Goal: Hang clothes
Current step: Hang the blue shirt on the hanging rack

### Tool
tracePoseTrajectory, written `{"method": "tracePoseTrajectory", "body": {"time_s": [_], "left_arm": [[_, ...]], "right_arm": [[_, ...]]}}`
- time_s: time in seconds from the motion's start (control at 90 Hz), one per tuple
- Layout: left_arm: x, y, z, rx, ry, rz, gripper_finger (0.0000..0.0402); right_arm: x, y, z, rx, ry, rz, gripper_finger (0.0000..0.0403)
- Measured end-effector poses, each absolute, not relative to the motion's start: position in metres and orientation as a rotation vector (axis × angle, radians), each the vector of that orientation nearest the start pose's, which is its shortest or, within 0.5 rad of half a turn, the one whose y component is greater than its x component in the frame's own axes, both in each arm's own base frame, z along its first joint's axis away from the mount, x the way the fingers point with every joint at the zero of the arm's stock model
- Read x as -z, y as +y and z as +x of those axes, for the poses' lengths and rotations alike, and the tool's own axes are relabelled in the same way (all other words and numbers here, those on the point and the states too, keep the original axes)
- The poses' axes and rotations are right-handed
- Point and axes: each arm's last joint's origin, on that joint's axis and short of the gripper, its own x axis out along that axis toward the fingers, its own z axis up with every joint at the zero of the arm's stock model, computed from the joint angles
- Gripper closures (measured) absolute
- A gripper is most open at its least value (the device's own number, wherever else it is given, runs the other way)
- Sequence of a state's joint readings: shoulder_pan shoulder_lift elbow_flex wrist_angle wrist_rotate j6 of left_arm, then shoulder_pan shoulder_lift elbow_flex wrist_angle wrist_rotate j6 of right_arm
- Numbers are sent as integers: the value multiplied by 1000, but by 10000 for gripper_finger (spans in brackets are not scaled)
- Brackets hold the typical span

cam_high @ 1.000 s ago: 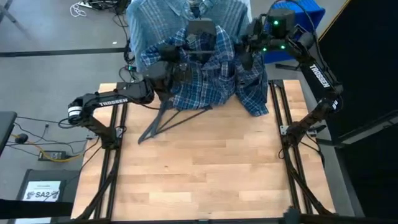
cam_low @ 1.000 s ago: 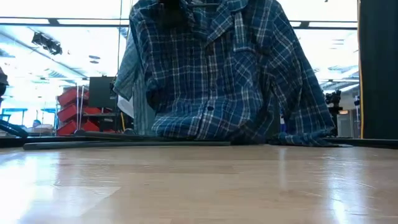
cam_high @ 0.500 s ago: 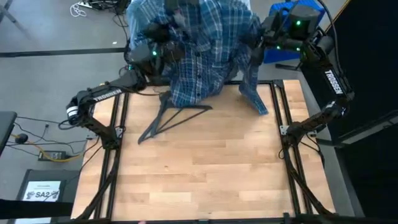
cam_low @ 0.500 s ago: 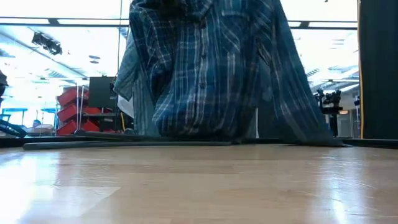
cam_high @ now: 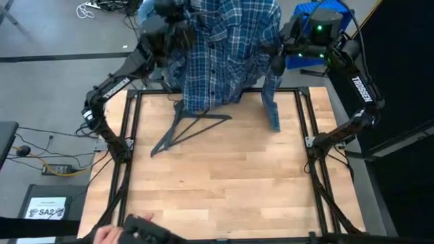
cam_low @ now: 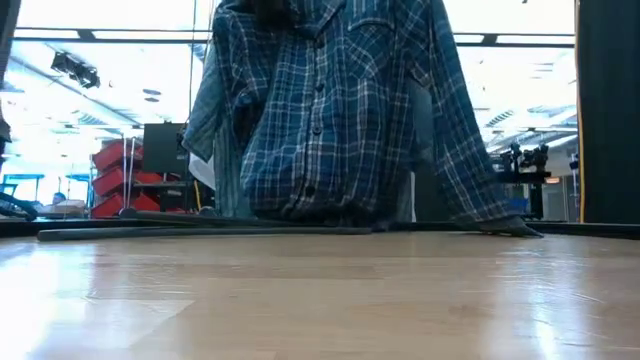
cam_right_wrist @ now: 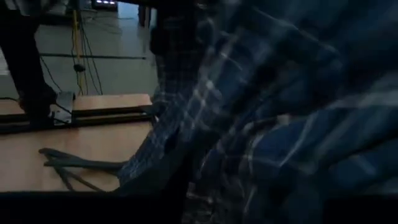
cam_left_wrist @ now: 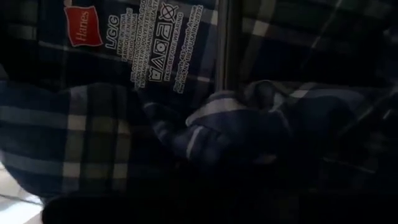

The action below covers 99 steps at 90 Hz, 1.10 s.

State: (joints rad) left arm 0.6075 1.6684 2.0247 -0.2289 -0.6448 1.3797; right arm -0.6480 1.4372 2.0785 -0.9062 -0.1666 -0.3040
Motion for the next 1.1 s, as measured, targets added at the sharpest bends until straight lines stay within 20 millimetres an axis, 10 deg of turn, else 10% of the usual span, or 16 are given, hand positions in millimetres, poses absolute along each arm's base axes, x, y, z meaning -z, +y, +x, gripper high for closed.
{"method": "tracePoseTrajectory", "body": {"time_s": [0.611,1.1], "left_arm": [[-509,240,297,-1065,926,1131,387],[-513,201,310,-1121,1129,1199,151]], "right_arm": [[-531,-139,193,422,350,-188,259],[-540,-143,191,529,324,-346,228]]}}
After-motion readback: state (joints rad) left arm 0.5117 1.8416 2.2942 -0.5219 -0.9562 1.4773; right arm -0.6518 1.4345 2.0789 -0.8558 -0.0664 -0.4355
